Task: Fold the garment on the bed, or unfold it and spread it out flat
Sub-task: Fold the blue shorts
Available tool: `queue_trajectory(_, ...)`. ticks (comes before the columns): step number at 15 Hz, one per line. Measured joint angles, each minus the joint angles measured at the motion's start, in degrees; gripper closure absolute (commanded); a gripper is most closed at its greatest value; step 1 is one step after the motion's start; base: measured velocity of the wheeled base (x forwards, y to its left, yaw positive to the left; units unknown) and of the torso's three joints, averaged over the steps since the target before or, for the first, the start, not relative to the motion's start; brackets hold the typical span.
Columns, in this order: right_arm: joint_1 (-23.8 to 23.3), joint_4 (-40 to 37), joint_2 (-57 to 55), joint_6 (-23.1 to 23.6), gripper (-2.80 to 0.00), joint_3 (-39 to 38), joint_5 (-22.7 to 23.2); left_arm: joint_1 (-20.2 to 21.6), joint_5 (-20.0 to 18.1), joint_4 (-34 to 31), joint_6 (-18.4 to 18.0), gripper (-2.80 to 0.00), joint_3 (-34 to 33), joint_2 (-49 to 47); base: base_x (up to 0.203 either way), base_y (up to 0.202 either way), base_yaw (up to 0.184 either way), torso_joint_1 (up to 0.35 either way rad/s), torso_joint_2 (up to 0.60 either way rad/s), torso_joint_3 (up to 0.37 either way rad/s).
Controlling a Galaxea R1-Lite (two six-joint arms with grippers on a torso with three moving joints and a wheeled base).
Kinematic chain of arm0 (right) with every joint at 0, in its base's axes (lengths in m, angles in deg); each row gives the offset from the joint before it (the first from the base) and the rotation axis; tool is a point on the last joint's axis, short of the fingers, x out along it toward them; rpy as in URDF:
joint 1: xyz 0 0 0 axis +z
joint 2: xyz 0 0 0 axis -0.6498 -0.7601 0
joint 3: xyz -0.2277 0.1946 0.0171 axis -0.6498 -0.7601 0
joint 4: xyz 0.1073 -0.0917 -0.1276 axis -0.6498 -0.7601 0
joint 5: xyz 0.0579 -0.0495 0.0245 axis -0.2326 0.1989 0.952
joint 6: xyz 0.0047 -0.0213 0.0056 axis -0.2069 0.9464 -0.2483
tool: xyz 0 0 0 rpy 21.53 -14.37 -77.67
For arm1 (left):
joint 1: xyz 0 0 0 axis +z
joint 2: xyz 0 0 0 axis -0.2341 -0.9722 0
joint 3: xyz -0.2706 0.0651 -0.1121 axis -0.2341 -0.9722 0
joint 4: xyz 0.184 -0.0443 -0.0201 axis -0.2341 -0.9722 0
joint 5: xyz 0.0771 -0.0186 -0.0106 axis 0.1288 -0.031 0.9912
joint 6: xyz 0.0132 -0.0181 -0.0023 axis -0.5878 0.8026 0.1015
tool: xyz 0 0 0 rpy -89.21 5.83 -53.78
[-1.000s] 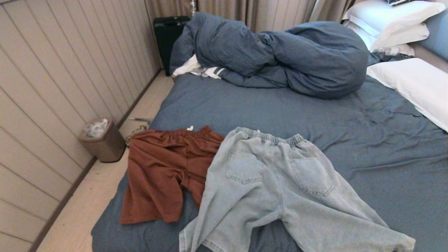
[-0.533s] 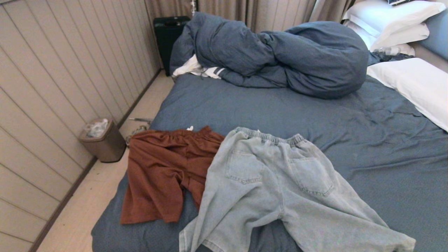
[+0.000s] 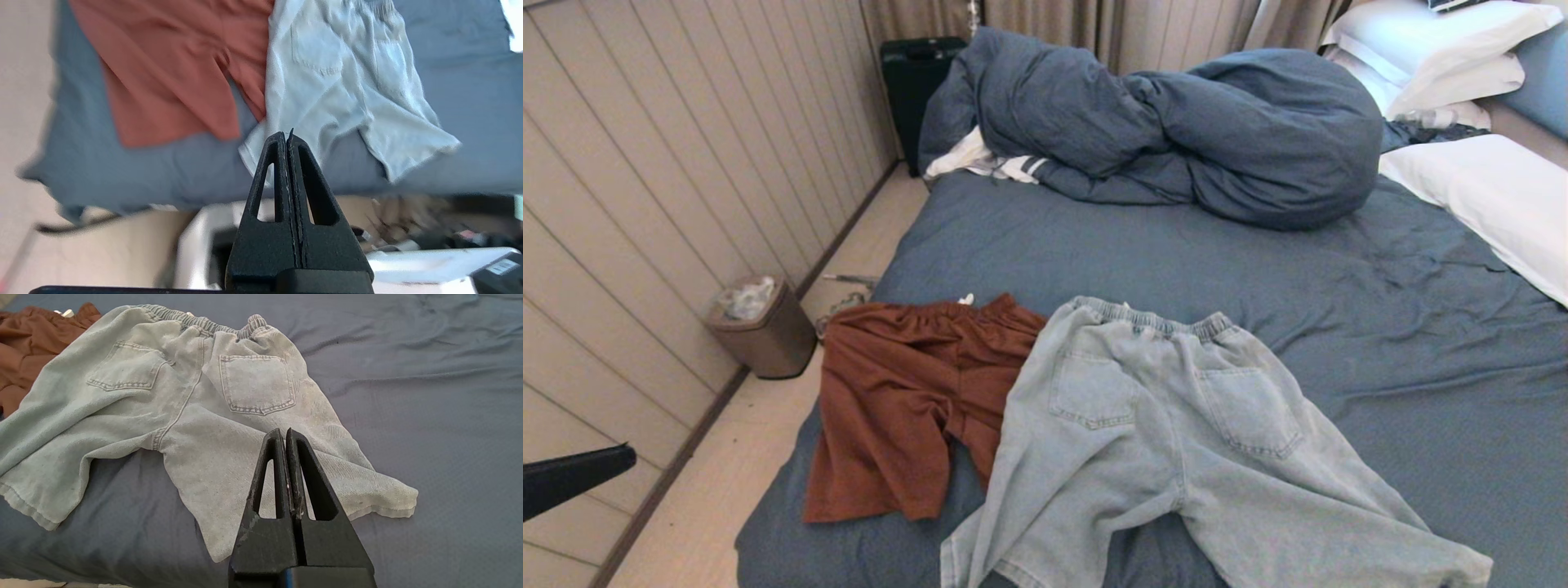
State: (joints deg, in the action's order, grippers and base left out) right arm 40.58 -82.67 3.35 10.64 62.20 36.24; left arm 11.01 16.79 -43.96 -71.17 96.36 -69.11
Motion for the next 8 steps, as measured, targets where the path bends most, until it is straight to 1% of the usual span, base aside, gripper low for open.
queue_trajectory(2,-0.02,0.15,0.00,0.24,0.00,0.00,0.13,-0.84,-0.54,0.00,0.38,0.00,-1.31,-2.32,0.000,0.000,0.000,0.000,0.00,0.000)
queue_trajectory(4,0.00,0.17,0.00,0.27,0.00,0.00,0.16,-2.88,-1.36,0.01,0.40,0.00,-2.23,-3.89,0.000,0.000,0.000,0.000,0.00,0.000)
queue_trajectory(7,-0.02,-0.26,0.00,0.29,0.00,0.07,0.16,-8.79,-1.40,0.09,0.56,0.00,-2.52,-6.23,0.000,0.000,0.000,0.000,0.00,0.000)
queue_trajectory(8,-0.05,-1.58,0.00,0.31,0.00,0.48,0.09,-10.49,-1.32,0.44,0.71,0.00,-2.13,-7.60,0.000,0.000,0.000,0.000,0.00,0.000)
